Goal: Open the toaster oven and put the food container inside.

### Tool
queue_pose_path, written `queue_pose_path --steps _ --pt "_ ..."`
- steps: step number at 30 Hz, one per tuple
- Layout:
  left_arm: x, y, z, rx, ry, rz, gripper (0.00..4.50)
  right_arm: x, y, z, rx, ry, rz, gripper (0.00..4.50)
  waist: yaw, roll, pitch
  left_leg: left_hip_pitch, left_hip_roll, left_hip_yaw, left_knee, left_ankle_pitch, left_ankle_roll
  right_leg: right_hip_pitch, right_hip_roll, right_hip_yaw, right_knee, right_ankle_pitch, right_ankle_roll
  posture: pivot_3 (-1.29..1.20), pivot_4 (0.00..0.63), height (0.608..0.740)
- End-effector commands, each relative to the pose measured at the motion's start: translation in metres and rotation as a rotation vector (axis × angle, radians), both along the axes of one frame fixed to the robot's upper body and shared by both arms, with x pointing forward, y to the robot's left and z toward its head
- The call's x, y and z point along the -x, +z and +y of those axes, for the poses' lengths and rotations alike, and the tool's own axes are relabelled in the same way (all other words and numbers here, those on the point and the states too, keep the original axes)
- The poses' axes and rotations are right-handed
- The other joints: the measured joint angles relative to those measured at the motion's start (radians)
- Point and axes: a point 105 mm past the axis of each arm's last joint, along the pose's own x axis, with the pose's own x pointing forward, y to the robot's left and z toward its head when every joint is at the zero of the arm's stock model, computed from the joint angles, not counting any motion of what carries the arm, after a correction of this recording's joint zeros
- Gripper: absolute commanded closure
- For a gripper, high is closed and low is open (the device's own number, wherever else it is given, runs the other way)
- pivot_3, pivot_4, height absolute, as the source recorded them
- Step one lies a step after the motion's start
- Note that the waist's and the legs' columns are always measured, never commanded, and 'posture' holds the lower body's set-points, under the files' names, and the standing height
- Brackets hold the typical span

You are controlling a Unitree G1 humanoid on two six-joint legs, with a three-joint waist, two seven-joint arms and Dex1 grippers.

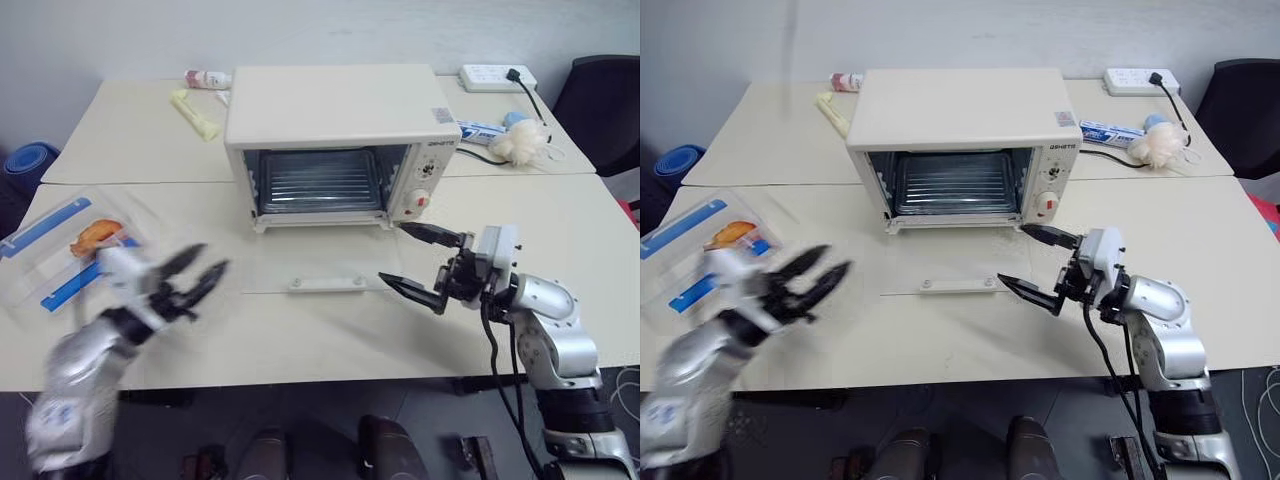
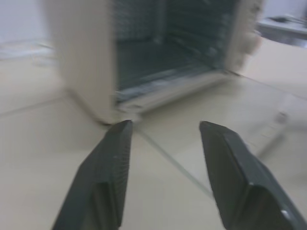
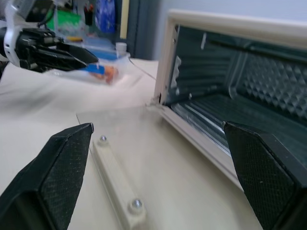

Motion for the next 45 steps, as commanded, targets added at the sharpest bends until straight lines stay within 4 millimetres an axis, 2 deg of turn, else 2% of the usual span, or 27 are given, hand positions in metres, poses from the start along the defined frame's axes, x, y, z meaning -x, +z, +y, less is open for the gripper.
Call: queue_pose_path --steps 1,4,8,11,15,18,21,24,28,32,35,39,45 --pt "0.041 0.02 0.059 0.042 0.267 -0.072 1.0 0.004 0.005 0.012 -0.035 0.068 -0.04 0.0 0.002 0.0 0.0 0.0 0.0 0.0 0.0 0.0 0.0 0.0 0.0 0.0 0.0 0.0 0.0 0.0 0.15 0.74" --pt "0.082 0.02 0.121 0.103 0.546 -0.072 0.05 0.006 0.008 0.018 -0.054 0.102 -0.067 0.0 0.009 -0.001 0.0 0.0 0.0 0.0 0.001 -0.001 0.001 0.001 0.0 0.0 0.0 0.0 0.0 0.0 0.15 0.74" --pt "0.126 0.001 0.177 0.207 0.854 -0.003 0.02 0.01 0.01 0.03 -0.077 0.161 -0.101 0.0 0.008 -0.001 0.0 0.0 -0.001 -0.001 0.001 -0.002 0.002 0.002 -0.001 0.0 0.0 0.0 0.0 0.0 0.15 0.74" --pt "0.137 -0.004 0.193 0.293 0.923 0.042 0.02 0.019 0.005 0.041 -0.058 0.228 -0.125 0.0 0.007 -0.002 -0.001 0.001 0.0 -0.001 0.001 -0.002 0.002 0.001 0.0 0.0 0.0 0.0 -0.001 0.0 0.15 0.74" --pt "0.116 0.003 0.194 0.362 0.898 0.126 0.02 0.026 -0.001 0.049 -0.056 0.261 -0.146 0.0 0.008 -0.008 -0.005 0.001 0.0 -0.002 0.001 -0.003 0.001 0.001 0.0 0.0 0.001 -0.001 -0.001 0.0 0.15 0.74" --pt "0.087 0.031 0.191 0.444 0.824 0.108 0.02 0.024 -0.004 0.047 -0.057 0.244 -0.134 0.0 0.009 -0.009 -0.005 0.001 0.0 -0.011 0.001 -0.003 0.001 0.001 0.0 0.0 0.003 -0.001 -0.002 0.0 0.15 0.74" --pt "0.068 0.04 0.202 0.458 0.857 0.224 0.02 0.023 -0.008 0.044 -0.041 0.233 -0.126 0.0 0.002 -0.01 -0.005 0.002 -0.001 -0.012 0.001 -0.003 0.0 0.001 -0.001 0.0 0.005 -0.001 -0.003 0.0 0.15 0.74" --pt "0.056 0.03 0.22 0.471 0.953 0.409 0.02 0.022 -0.01 0.043 -0.031 0.223 -0.121 0.0 -0.011 -0.008 -0.005 0.003 -0.001 -0.01 -0.001 -0.004 -0.001 -0.001 0.0 0.0 0.006 -0.002 -0.004 0.0 0.15 0.74" --pt "0.046 0.023 0.235 0.465 1.011 0.494 0.02 0.02 -0.01 0.043 -0.032 0.213 -0.11 0.0 -0.029 -0.008 -0.005 0.004 0.001 -0.004 -0.004 -0.004 -0.002 -0.005 0.001 -0.002 0.008 -0.003 -0.005 0.0 0.15 0.74" --pt "0.019 0.009 0.237 0.483 0.975 0.561 0.02 0.018 -0.008 0.043 -0.039 0.175 -0.115 0.0 -0.024 -0.009 -0.005 0.004 0.002 0.006 -0.003 -0.004 -0.003 -0.007 0.002 -0.002 0.009 -0.003 -0.005 0.0 0.15 0.74" --pt "0.011 0.0 0.24 0.482 0.978 0.6 0.63 0.018 -0.006 0.043 -0.038 0.158 -0.118 0.0 -0.022 -0.01 -0.005 0.004 0.002 0.008 -0.002 -0.004 -0.003 -0.007 0.002 -0.002 0.01 -0.003 -0.005 0.0 0.15 0.74" --pt "0.011 -0.008 0.246 0.479 0.996 0.624 1.88 0.017 -0.004 0.04 -0.037 0.135 -0.118 0.0 -0.023 -0.011 -0.006 0.003 0.003 0.014 -0.002 -0.005 -0.004 -0.015 0.001 -0.002 0.014 -0.003 -0.005 0.0 0.15 0.74" --pt "0.009 -0.007 0.246 0.485 0.994 0.608 3.72 0.016 -0.004 0.038 -0.027 0.121 -0.114 0.0 -0.024 -0.011 -0.006 0.003 0.005 0.018 -0.002 -0.005 -0.005 -0.017 0.002 -0.002 0.016 -0.003 -0.005 0.0 0.15 0.74"
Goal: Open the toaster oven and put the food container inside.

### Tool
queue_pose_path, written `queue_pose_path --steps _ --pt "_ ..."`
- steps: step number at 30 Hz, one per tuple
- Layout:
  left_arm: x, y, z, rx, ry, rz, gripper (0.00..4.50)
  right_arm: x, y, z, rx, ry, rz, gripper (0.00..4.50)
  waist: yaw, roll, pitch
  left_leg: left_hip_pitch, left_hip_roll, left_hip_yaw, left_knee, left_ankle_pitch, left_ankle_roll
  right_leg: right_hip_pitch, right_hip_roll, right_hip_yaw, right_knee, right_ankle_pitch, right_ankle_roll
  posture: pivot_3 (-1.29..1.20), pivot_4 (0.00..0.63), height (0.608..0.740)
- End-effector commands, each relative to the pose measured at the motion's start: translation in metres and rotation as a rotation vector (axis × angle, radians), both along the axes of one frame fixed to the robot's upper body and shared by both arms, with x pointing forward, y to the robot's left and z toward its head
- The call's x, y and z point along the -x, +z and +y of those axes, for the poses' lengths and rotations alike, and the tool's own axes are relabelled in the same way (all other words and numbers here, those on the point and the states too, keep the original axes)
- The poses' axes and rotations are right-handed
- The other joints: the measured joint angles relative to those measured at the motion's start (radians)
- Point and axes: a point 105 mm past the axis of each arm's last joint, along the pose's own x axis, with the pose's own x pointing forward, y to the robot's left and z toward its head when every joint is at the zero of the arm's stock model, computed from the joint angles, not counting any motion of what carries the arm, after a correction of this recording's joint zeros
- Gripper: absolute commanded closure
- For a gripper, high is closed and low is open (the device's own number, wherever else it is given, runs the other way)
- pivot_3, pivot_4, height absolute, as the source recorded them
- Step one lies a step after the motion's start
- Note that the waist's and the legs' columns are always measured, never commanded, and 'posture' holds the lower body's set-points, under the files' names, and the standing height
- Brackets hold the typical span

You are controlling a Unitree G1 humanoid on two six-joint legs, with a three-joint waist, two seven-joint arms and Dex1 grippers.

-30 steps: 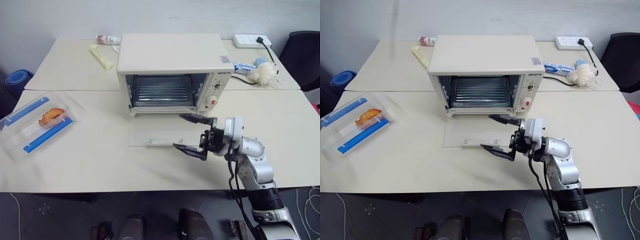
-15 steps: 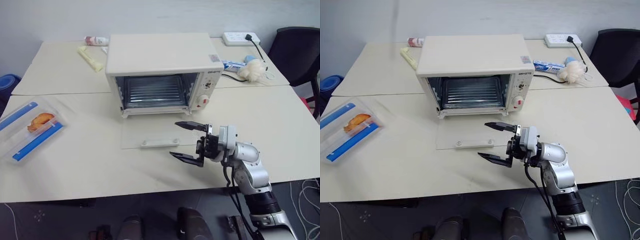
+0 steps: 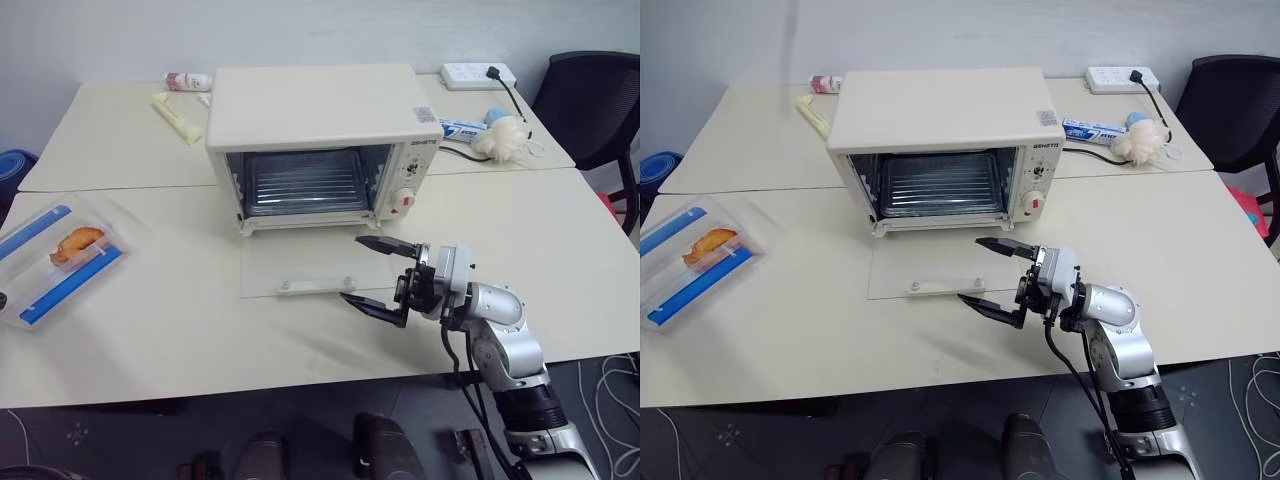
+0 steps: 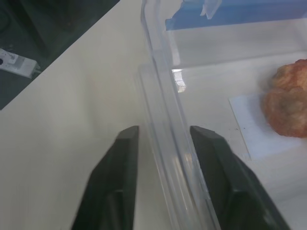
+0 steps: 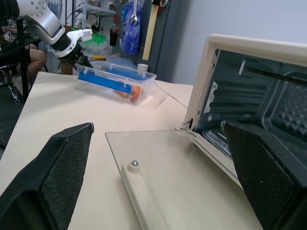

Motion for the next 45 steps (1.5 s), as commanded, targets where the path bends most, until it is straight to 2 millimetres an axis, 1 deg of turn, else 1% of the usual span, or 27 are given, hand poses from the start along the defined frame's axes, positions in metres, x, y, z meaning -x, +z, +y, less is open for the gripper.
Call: queue_pose_path --steps 1,3,5,6,8,9,10,12,18,19,22,25,28,30,33,34,37,39,42,44,45 --pt "0.001 0.02 0.007 -0.055 0.026 -0.059 4.0 0.004 0.01 -0.003 -0.007 -0.009 -0.046 0.0 0.0 0.0 0.0 0.0 0.0 0.0 0.0 0.0 0.0 0.0 0.0 0.0 0.0 0.0 0.0 0.0 0.15 0.74" --pt "0.0 0.029 0.004 -0.075 0.014 -0.084 4.23 0.003 0.01 -0.004 -0.001 -0.012 -0.046 0.0 0.0 0.0 0.0 0.0 0.0 0.001 0.0 0.0 0.0 0.0 0.0 0.001 0.0 0.0 0.0 0.0 0.15 0.74" --pt "-0.002 0.04 -0.003 -0.095 -0.018 -0.106 4.24 0.003 0.01 -0.005 0.002 -0.016 -0.046 0.0 0.001 -0.002 0.0 0.0 0.001 0.001 0.0 -0.001 0.0 -0.001 0.0 0.001 0.0 0.0 0.0 0.0 0.15 0.74" --pt "-0.002 0.049 -0.007 -0.116 -0.032 -0.123 4.24 0.003 0.009 -0.006 0.008 -0.017 -0.046 0.0 0.001 -0.002 0.0 0.0 0.001 0.0 0.0 -0.001 0.0 -0.001 0.0 0.0 0.0 0.0 0.0 0.0 0.15 0.74" --pt "-0.004 0.063 -0.02 -0.135 -0.067 -0.16 4.24 0.002 0.009 -0.009 0.02 -0.025 -0.051 0.0 0.001 -0.003 0.0 -0.001 0.001 0.0 0.001 -0.001 0.0 -0.001 0.0 0.0 0.0 0.0 0.0 0.0 0.15 0.74" --pt "-0.006 0.068 -0.03 -0.135 -0.097 -0.174 4.24 0.001 0.01 -0.011 0.023 -0.034 -0.052 0.0 0.002 -0.004 0.0 -0.001 0.001 0.0 0.001 -0.001 0.001 -0.001 0.0 0.001 0.0 0.0 0.0 0.0 0.15 0.74" --pt "-0.007 0.07 -0.041 -0.137 -0.136 -0.173 4.24 0.0 0.011 -0.014 0.023 -0.045 -0.053 0.0 0.003 -0.004 0.0 -0.001 0.001 0.0 0.002 -0.002 0.001 -0.001 -0.001 0.001 0.0 0.0 0.0 0.0 0.15 0.74" --pt "-0.011 0.075 -0.073 -0.179 -0.267 -0.126 4.24 -0.002 0.011 -0.023 0.032 -0.077 -0.052 0.0 0.004 -0.004 0.0 -0.001 0.001 0.0 0.002 -0.002 0.001 0.0 -0.001 0.001 0.001 0.0 0.0 0.0 0.15 0.74" --pt "-0.032 0.095 -0.151 -0.236 -0.573 -0.096 4.24 0.002 -0.001 -0.057 0.093 -0.186 -0.01 0.0 0.014 -0.004 0.0 -0.001 -0.001 -0.001 0.002 -0.002 0.001 0.0 -0.003 0.001 0.001 0.0 0.0 0.0 0.15 0.74" --pt "-0.036 0.094 -0.162 -0.232 -0.617 -0.089 4.24 0.003 -0.002 -0.062 0.099 -0.205 -0.004 0.0 0.015 -0.004 0.0 -0.001 -0.001 0.0 0.003 -0.002 0.001 0.0 -0.002 0.001 0.001 0.0 0.0 0.0 0.15 0.74" --pt "-0.049 0.089 -0.202 -0.223 -0.776 -0.097 4.24 0.007 -0.005 -0.074 0.107 -0.258 0.009 0.0 0.019 -0.004 0.0 0.0 -0.001 0.0 0.003 -0.002 0.001 0.0 -0.002 0.002 0.001 0.0 0.0 0.0 0.15 0.74" --pt "-0.06 0.077 -0.242 -0.202 -0.893 -0.1 4.24 0.012 -0.007 -0.079 0.107 -0.296 0.013 0.0 0.021 -0.004 0.0 0.0 -0.001 0.001 0.003 -0.002 0.001 0.0 -0.002 0.002 0.001 0.0 0.0 0.0 0.15 0.74" --pt "-0.073 0.071 -0.271 -0.143 -0.943 -0.13 4.24 0.017 -0.006 -0.08 0.096 -0.324 0.011 0.0 0.026 -0.004 0.0 0.0 -0.001 0.001 0.004 -0.002 0.001 0.0 -0.002 0.003 0.002 0.0 0.0 0.0 0.15 0.74" --pt "-0.079 0.069 -0.28 -0.124 -0.94 -0.133 4.24 0.02 -0.006 -0.079 0.089 -0.339 0.013 0.0 0.03 -0.004 0.0 -0.001 -0.001 0.001 0.004 -0.002 0.001 0.0 -0.002 0.003 0.002 0.0 0.0 0.0 0.15 0.74" --pt "-0.094 0.061 -0.285 -0.085 -0.85 -0.123 4.24 0.025 -0.007 -0.079 0.088 -0.363 0.016 0.0 0.032 -0.004 0.0 0.0 -0.002 0.001 0.005 -0.002 0.001 0.0 -0.002 0.003 0.002 0.0 0.0 0.0 0.15 0.74" --pt "-0.098 0.059 -0.29 -0.074 -0.845 -0.118 4.24 0.026 -0.006 -0.08 0.083 -0.375 0.015 0.0 0.033 -0.004 0.0 0.0 -0.002 0.001 0.005 -0.002 0.001 0.001 -0.002 0.003 0.002 0.0 0.0 0.0 0.15 0.74" --pt "-0.102 0.055 -0.302 -0.054 -0.87 -0.108 4.24 0.028 -0.005 -0.08 0.076 -0.394 0.012 0.0 0.033 -0.004 0.0 0.0 -0.002 0.001 0.006 -0.001 0.002 0.001 -0.002 0.003 0.002 0.0 0.0 0.0 0.15 0.74" --pt "-0.107 0.05 -0.314 -0.042 -0.887 -0.087 4.24 0.03 -0.004 -0.079 0.074 -0.403 0.011 0.0 0.033 -0.004 0.0 0.0 -0.002 0.001 0.006 -0.001 0.001 0.001 -0.002 0.003 0.003 0.0 0.0 0.0 0.15 0.74" --pt "-0.114 0.048 -0.319 -0.042 -0.86 -0.077 4.24 0.032 -0.003 -0.079 0.069 -0.415 0.01 0.0 0.037 -0.004 0.0 0.0 -0.002 0.001 0.006 -0.001 0.001 0.001 -0.002 0.003 0.002 0.0 0.0 0.0 0.15 0.74" --pt "-0.115 0.049 -0.326 -0.039 -0.882 -0.083 3.53 0.033 -0.003 -0.078 0.065 -0.424 0.011 0.0 0.04 -0.004 0.0 0.0 -0.002 0.001 0.006 -0.001 0.002 0.001 -0.002 0.003 0.002 0.0 0.0 0.0 0.15 0.74" --pt "-0.115 0.05 -0.328 -0.039 -0.888 -0.086 3.29 0.034 -0.003 -0.078 0.064 -0.426 0.013 0.0 0.04 -0.004 0.0 0.0 -0.002 0.001 0.006 -0.001 0.002 0.002 -0.002 0.003 0.002 0.0 0.0 0.0 0.15 0.74"
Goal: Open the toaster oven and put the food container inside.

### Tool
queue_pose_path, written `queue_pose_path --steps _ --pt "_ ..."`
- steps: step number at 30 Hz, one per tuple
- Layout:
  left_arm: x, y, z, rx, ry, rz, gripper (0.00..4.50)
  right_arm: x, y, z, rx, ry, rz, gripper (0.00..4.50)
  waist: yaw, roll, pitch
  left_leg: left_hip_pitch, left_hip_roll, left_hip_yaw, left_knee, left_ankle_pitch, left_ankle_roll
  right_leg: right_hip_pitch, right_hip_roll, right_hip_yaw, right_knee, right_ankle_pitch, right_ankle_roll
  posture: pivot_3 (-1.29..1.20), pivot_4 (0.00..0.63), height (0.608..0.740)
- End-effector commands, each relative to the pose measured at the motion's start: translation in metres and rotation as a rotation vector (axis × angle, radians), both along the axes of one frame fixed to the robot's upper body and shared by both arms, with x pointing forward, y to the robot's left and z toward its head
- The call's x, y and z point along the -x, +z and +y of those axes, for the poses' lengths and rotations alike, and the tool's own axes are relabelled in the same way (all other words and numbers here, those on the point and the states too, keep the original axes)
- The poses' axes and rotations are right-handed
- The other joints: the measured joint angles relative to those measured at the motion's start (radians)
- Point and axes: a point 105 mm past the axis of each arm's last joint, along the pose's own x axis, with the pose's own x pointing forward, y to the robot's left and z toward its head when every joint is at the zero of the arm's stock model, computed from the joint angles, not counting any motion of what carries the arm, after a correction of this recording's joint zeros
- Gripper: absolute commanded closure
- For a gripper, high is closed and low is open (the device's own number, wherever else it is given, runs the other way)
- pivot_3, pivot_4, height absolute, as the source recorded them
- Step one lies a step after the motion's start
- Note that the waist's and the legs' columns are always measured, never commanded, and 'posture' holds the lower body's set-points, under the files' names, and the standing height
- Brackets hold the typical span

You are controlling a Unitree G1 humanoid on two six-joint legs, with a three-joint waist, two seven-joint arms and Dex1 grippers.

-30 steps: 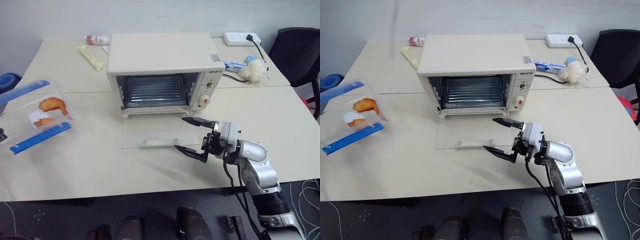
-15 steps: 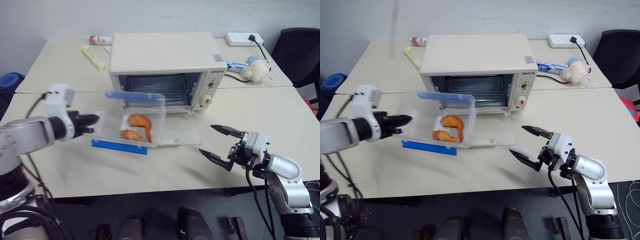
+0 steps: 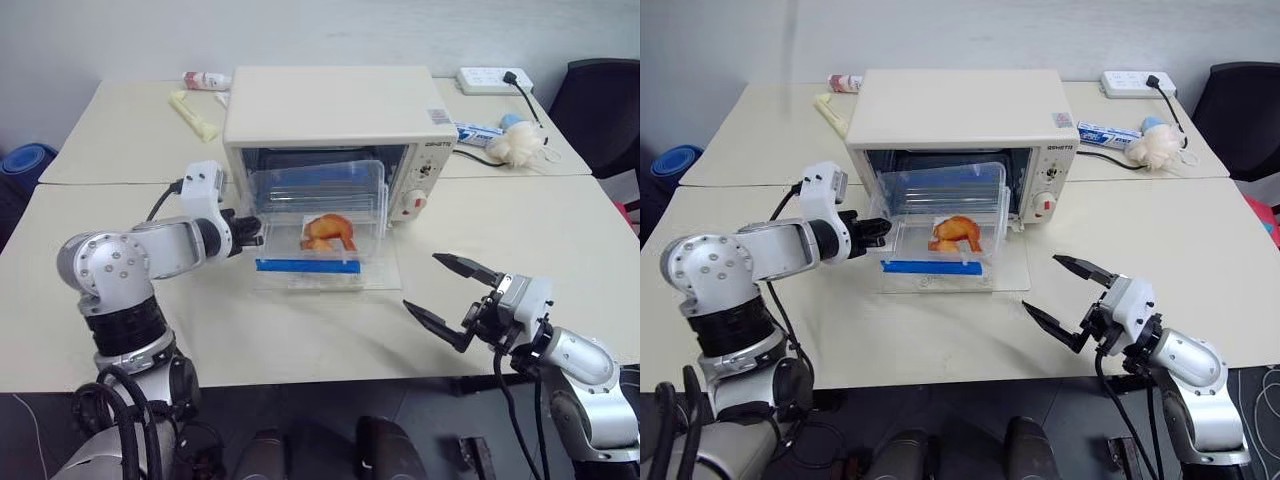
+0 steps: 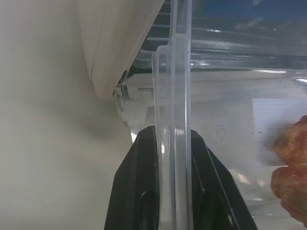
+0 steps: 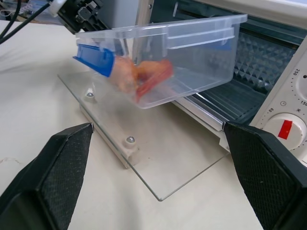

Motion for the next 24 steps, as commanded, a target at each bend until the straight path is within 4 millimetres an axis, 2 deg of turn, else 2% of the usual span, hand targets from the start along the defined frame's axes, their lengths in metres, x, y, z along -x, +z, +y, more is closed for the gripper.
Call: queue_pose_path --steps 1,5,9,14,15,17,18,20,24 --pt "-0.001 0.006 -0.005 -0.005 -0.009 -0.024 3.0 0.005 0.01 0.002 -0.007 -0.008 -0.044 0.0 0.002 0.0 0.0 0.0 0.0 0.0 0.0 0.0 0.0 0.0 0.0 0.0 0.0 0.0 0.0 0.0 0.15 0.74" --pt "0.003 0.017 -0.006 0.032 -0.057 -0.068 1.81 0.007 0.008 0.001 -0.007 -0.018 -0.034 0.0 0.005 0.0 0.0 0.0 0.0 0.0 0.0 0.0 0.0 0.0 0.0 0.0 0.0 0.0 0.0 0.0 0.15 0.74" --pt "0.011 0.028 -0.002 0.071 -0.136 -0.11 1.81 0.007 0.008 -0.001 -0.004 -0.025 -0.03 0.0 0.005 0.0 0.0 0.0 0.0 0.0 0.0 0.0 0.0 0.0 0.0 0.0 0.0 0.0 0.0 0.0 0.15 0.74" --pt "0.038 0.036 0.024 0.011 -0.291 -0.114 1.81 0.01 0.011 0.004 0.011 0.04 0.022 0.0 -0.012 0.0 0.0 0.0 0.0 0.0 -0.001 0.0 0.0 0.0 0.0 0.0 0.0 0.0 0.0 0.0 0.15 0.74" --pt "0.047 0.034 0.029 -0.021 -0.341 -0.101 1.81 0.011 0.01 0.006 0.023 0.066 0.043 0.0 -0.013 0.0 0.0 0.0 0.001 0.0 -0.001 0.0 0.0 0.0 0.0 0.0 0.0 0.0 0.0 0.0 0.15 0.74" --pt "0.06 0.022 0.043 -0.114 -0.407 -0.078 1.76 0.01 0.004 0.011 0.059 0.094 0.097 0.39 -0.015 0.001 0.0 0.0 0.001 0.0 -0.002 0.0 0.0 -0.001 0.001 0.0 -0.001 0.0 0.0 0.0 0.15 0.74" --pt "0.065 0.017 0.047 -0.154 -0.448 -0.087 2.19 0.009 0.003 0.014 0.073 0.106 0.111 0.63 -0.015 0.001 0.0 0.001 0.001 0.0 -0.002 0.0 0.0 0.0 0.001 0.0 -0.001 0.0 0.0 0.0 0.15 0.74" --pt "0.081 -0.001 0.051 -0.164 -0.587 -0.071 2.64 0.01 -0.005 0.025 0.103 0.157 0.187 1.24 -0.013 0.002 0.0 0.001 0.001 0.001 -0.002 0.0 0.0 0.0 0.001 0.0 -0.003 -0.001 -0.001 0.0 0.15 0.74" --pt "0.093 -0.027 0.044 -0.168 -0.808 -0.233 3.87 0.004 -0.018 0.043 0.159 0.202 0.27 2.61 0.003 0.004 0.0 0.0 0.001 0.0 -0.002 0.0 0.0 0.0 0.001 -0.001 -0.004 -0.001 -0.002 0.0 0.15 0.74"
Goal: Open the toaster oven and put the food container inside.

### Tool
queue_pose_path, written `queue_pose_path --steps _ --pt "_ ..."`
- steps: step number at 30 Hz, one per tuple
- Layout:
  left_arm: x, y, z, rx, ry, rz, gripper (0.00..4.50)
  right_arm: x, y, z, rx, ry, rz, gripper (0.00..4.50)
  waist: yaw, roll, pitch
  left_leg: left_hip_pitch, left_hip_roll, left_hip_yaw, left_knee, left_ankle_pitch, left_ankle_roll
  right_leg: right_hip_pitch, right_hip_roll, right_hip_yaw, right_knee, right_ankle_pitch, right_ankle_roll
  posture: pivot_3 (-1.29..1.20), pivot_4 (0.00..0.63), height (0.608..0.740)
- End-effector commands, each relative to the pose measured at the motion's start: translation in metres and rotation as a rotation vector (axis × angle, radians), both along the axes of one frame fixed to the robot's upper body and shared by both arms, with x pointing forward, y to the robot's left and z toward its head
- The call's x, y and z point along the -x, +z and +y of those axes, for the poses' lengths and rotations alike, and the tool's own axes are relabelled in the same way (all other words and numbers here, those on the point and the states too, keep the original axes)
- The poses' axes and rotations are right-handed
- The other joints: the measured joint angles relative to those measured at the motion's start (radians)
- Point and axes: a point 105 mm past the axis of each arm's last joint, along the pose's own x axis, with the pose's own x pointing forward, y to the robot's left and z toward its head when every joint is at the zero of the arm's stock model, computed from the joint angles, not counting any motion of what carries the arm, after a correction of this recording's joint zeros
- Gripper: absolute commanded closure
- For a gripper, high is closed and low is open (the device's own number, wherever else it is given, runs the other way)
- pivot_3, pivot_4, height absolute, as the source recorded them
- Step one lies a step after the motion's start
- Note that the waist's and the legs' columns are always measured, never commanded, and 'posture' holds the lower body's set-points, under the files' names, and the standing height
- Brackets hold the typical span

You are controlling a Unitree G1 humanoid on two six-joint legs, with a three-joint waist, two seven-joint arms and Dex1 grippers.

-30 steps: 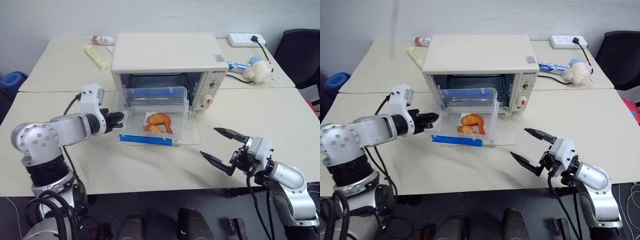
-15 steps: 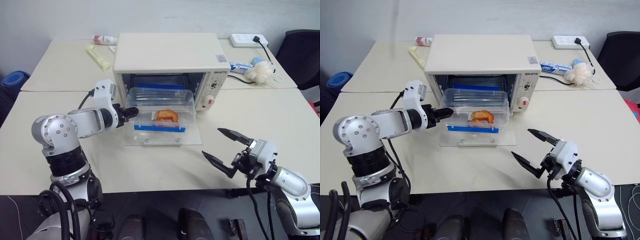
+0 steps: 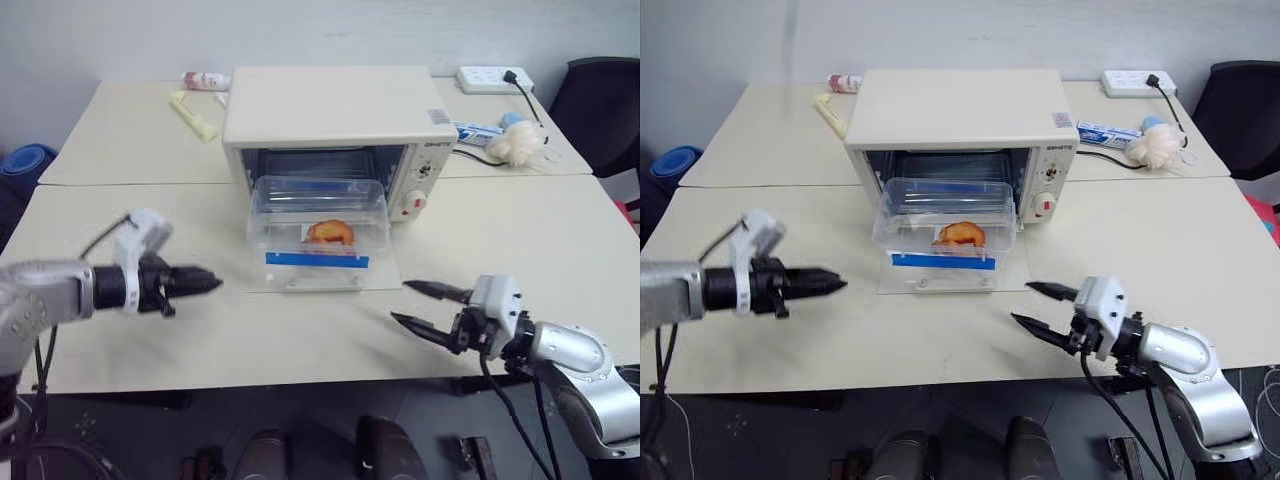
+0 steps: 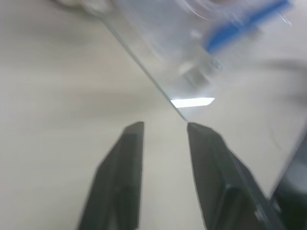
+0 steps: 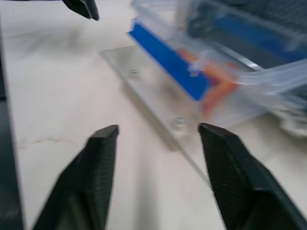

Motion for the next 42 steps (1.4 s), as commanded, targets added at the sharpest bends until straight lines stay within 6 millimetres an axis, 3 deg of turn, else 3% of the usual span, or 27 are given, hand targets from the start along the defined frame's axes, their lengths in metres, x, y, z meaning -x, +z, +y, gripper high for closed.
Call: queue_pose_path --steps 1,2,5,6,10,14,19,25,29,34,37,40,42 --pt "0.004 -0.005 -0.017 0.017 -0.194 -0.172 4.22 -0.005 -0.002 0.016 0.038 0.037 0.018 2.96 0.009 0.0 0.0 0.0 0.0 0.0 0.0 0.0 0.0 0.0 0.0 0.0 -0.002 0.0 0.0 0.0 0.15 0.74" --pt "0.002 -0.009 -0.024 0.036 -0.209 -0.188 4.5 -0.01 -0.003 0.019 0.05 0.04 0.014 3.33 0.013 0.0 0.0 0.0 0.0 0.001 0.001 0.0 0.0 0.0 0.0 0.0 -0.002 0.001 -0.001 0.0 0.15 0.74" --pt "-0.009 -0.018 -0.042 0.07 -0.216 -0.254 4.5 -0.028 -0.002 0.026 0.051 0.002 0.003 4.34 0.018 0.0 0.0 -0.001 0.0 0.001 0.001 0.0 0.002 0.0 0.0 0.0 0.001 0.002 -0.001 0.0 0.15 0.74" --pt "-0.015 -0.019 -0.046 0.079 -0.199 -0.28 4.5 -0.034 -0.002 0.027 0.048 -0.013 -0.003 4.47 0.018 0.0 0.0 -0.001 0.0 0.001 0.002 0.0 0.002 0.0 0.0 0.0 0.001 0.002 0.0 0.0 0.15 0.74" --pt "-0.033 -0.026 -0.06 0.078 -0.143 -0.324 4.5 -0.052 -0.003 0.03 0.069 -0.031 -0.04 4.47 0.014 0.0 0.0 -0.002 0.0 0.001 0.002 0.0 0.003 -0.001 0.0 0.0 0.001 0.002 0.0 0.0 0.15 0.74" --pt "-0.068 -0.029 -0.065 0.101 0.03 -0.309 4.5 -0.082 0.006 0.032 0.047 -0.125 -0.085 4.47 0.012 0.0 0.0 -0.002 0.0 0.002 0.005 0.0 0.003 0.0 0.0 0.0 0.002 0.003 0.001 0.0 0.15 0.74" --pt "-0.087 -0.013 -0.076 0.221 0.105 -0.352 4.5 -0.111 0.019 0.036 -0.005 -0.226 -0.121 4.47 0.003 0.0 0.0 -0.003 0.0 0.001 0.006 0.0 0.003 -0.001 0.0 0.0 0.003 0.003 0.001 0.0 0.15 0.74" --pt "-0.119 -0.004 -0.08 0.233 0.274 -0.412 4.5 -0.141 0.034 0.038 -0.039 -0.303 -0.167 4.47 -0.006 0.0 0.0 -0.004 0.0 0.0 0.007 0.0 0.003 0.0 0.0 -0.002 0.003 0.003 0.002 0.0 0.15 0.74" --pt "-0.136 0.007 -0.083 0.28 0.375 -0.445 4.5 -0.152 0.042 0.042 -0.083 -0.327 -0.178 4.47 -0.014 0.0 0.0 -0.004 0.0 -0.001 0.007 0.0 0.003 0.0 0.0 -0.002 0.003 0.003 0.002 0.0 0.15 0.74" --pt "-0.128 0.005 -0.088 0.287 0.336 -0.436 4.5 -0.151 0.044 0.043 -0.109 -0.312 -0.164 4.47 -0.034 0.0 0.0 -0.004 0.0 -0.001 0.005 0.0 0.003 0.0 0.0 -0.003 0.002 0.003 0.002 0.0 0.15 0.74" --pt "-0.111 0.001 -0.079 0.262 0.283 -0.418 4.5 -0.132 0.04 0.044 -0.099 -0.199 -0.115 4.47 -0.039 0.0 0.0 -0.004 0.0 -0.001 0.005 0.0 0.003 -0.001 0.0 -0.003 0.002 0.003 0.002 0.0 0.15 0.74" --pt "-0.085 -0.005 -0.064 0.208 0.206 -0.37 4.5 -0.108 0.037 0.031 -0.072 -0.138 -0.08 4.47 -0.042 0.0 0.0 -0.004 0.0 -0.002 0.003 0.0 0.003 -0.001 0.0 -0.003 0.001 0.003 0.002 0.0 0.15 0.74" --pt "-0.066 -0.012 -0.048 0.156 0.165 -0.317 4.12 -0.097 0.037 0.016 -0.056 -0.142 -0.074 4.5 -0.04 0.0 0.0 -0.004 0.001 -0.001 0.002 0.0 0.003 -0.001 0.0 -0.003 0.001 0.003 0.002 0.0 0.15 0.74"
